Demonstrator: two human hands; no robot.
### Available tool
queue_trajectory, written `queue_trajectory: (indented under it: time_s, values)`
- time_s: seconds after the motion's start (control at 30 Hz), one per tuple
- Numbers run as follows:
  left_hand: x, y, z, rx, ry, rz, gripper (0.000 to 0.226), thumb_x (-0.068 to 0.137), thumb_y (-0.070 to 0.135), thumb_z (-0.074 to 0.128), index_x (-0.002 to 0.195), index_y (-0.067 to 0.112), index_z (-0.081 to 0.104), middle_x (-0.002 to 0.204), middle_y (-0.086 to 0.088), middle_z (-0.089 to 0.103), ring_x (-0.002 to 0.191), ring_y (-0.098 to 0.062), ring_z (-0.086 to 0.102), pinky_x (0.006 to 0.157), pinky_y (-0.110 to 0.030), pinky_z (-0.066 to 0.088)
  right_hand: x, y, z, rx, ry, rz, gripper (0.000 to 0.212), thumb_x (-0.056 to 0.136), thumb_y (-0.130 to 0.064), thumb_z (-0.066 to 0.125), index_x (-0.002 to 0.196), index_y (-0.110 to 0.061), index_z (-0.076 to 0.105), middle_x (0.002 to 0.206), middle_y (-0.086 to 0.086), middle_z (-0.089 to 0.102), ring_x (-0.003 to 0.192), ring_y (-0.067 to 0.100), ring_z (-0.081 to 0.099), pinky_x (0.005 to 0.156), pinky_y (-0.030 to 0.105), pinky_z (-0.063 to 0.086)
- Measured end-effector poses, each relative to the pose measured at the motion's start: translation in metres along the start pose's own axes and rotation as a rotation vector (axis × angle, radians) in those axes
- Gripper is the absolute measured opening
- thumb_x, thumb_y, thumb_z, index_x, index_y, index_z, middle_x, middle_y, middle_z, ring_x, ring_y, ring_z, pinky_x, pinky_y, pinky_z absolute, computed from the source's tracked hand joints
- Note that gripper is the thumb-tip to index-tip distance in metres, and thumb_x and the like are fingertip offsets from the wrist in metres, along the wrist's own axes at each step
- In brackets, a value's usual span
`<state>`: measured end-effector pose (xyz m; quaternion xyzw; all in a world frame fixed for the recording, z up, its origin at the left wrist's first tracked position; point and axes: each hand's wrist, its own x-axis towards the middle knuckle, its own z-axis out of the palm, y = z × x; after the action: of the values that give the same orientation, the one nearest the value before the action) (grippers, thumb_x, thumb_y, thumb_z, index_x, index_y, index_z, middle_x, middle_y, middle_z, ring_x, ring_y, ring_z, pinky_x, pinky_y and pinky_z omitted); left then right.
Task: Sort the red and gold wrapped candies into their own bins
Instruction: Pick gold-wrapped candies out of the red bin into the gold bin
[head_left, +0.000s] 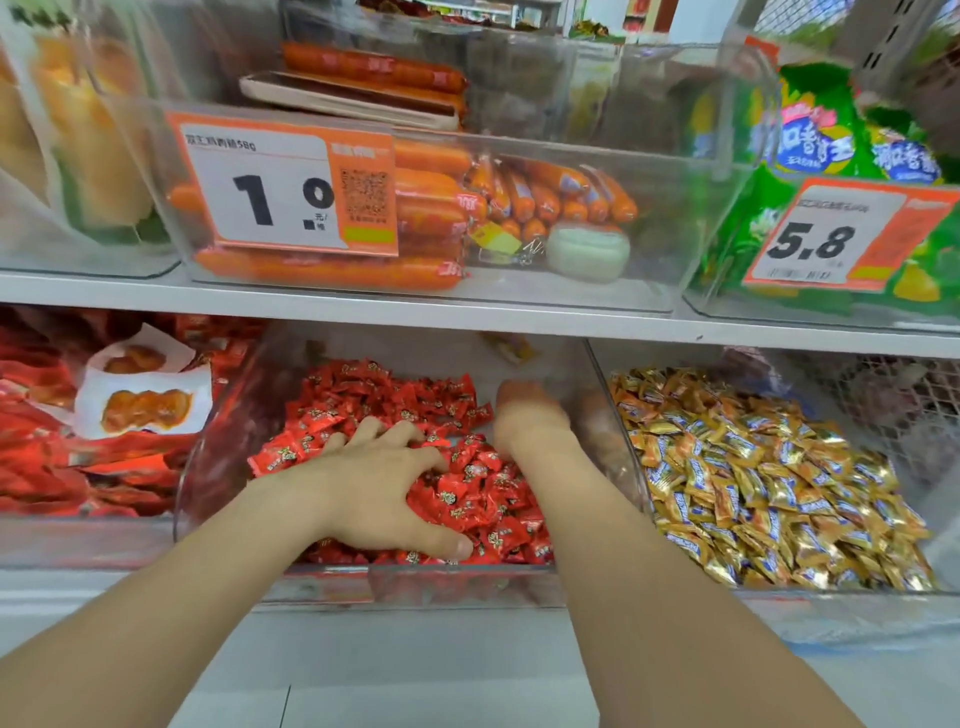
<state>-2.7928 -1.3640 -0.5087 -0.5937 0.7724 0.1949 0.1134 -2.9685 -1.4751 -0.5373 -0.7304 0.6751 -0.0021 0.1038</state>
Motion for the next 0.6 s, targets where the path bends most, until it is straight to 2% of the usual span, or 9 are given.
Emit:
queue_trajectory:
  time_s: [0.17,0.27,0.37,0.47,0.53,0.6]
  values:
    - [-0.002,0.0,-0.003,-0.005,0.03,0.023,0.112,0.056,0.107,0.048,0.148,0.043,0.045,0.152,0.015,0.033,0.14,-0.02,0.023,0.117,-0.051,0.025,-0.01,0.001,-0.011,-0.002,0.003,-0.011,0.044,0.095,-0.01,0.069,0.137,-0.008,0.058,0.143,0.018,0.057,0.132,0.037,0.059,0.1,0.043,0.054]
    - [0.0,0.003,-0.001,0.061,0.163,0.064,0.116,0.048,0.11,0.045,0.134,0.033,0.054,0.137,0.013,0.042,0.136,-0.018,0.026,0.118,-0.048,0.022,-0.023,-0.001,-0.037,0.137,0.018,-0.084,0.025,0.096,-0.011,0.061,0.121,-0.008,0.066,0.13,0.015,0.067,0.117,0.033,0.066,0.095,0.039,0.058]
    - [0.003,0.01,-0.001,0.031,0.297,0.207,0.095,0.054,0.1,0.06,0.124,0.036,0.055,0.128,0.018,0.043,0.131,-0.01,0.028,0.118,-0.044,0.023,-0.054,0.011,-0.063,0.321,0.104,-0.2,0.024,0.1,-0.011,0.053,0.113,-0.011,0.073,0.115,0.008,0.074,0.106,0.026,0.07,0.091,0.037,0.058]
    - [0.01,0.023,0.003,-0.13,0.37,0.359,0.069,0.064,0.082,0.076,0.116,0.038,0.062,0.119,0.022,0.053,0.117,-0.003,0.044,0.111,-0.039,0.037,-0.098,0.039,-0.073,0.586,0.21,-0.336,0.012,0.097,-0.029,0.068,0.105,-0.025,0.076,0.086,-0.005,0.078,0.083,0.013,0.074,0.08,0.035,0.061]
    - [0.016,0.033,0.007,-0.172,0.374,0.418,0.066,0.068,0.078,0.077,0.12,0.039,0.064,0.119,0.023,0.057,0.115,-0.003,0.051,0.108,-0.039,0.042,-0.116,0.064,-0.076,0.712,0.289,-0.308,0.008,0.09,-0.033,0.077,0.095,-0.027,0.078,0.078,-0.007,0.077,0.075,0.009,0.073,0.077,0.034,0.061]
    - [0.023,0.041,0.012,-0.159,0.33,0.451,0.068,0.072,0.075,0.074,0.131,0.042,0.061,0.127,0.021,0.058,0.122,-0.005,0.051,0.11,-0.041,0.042,-0.123,0.089,-0.079,0.694,0.45,-0.2,0.003,0.088,-0.024,0.077,0.087,-0.027,0.078,0.072,-0.009,0.075,0.067,0.005,0.069,0.075,0.033,0.061]
